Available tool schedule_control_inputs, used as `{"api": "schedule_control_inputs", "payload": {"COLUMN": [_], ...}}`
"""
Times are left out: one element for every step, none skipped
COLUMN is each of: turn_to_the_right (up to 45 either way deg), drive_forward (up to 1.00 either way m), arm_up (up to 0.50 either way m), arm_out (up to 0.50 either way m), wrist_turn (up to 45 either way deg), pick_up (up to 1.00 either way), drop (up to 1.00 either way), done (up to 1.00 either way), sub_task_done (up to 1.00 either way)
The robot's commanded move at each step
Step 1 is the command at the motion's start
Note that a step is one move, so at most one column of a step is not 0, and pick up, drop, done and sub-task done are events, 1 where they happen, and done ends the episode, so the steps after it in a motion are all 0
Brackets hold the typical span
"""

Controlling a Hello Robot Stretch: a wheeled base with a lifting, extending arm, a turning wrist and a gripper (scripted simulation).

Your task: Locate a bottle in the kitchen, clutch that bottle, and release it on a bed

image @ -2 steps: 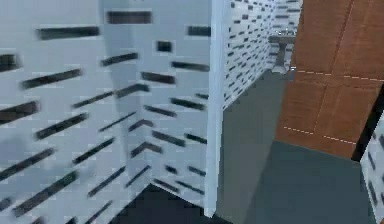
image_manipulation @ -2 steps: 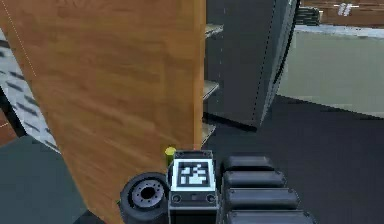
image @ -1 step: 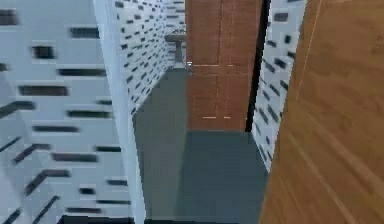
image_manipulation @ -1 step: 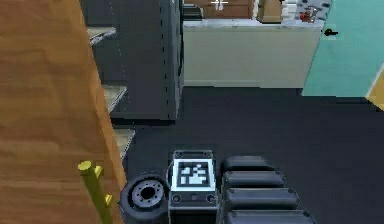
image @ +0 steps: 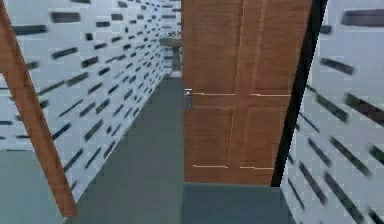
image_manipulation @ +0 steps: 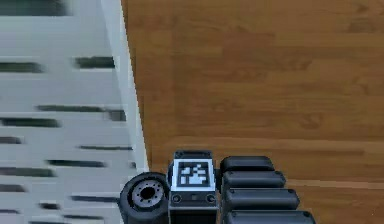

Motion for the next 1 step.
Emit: {"api": "schedule_control_inputs", "payload": {"turn_to_the_right": [3.0], "drive_forward": [0.0], "arm_up": [0.0], "arm_out": [0.0], "wrist_turn": [0.0], "pick_up": [0.0], "drop": [0.0], "done": [0.0], "sub_task_done": [0.0]}}
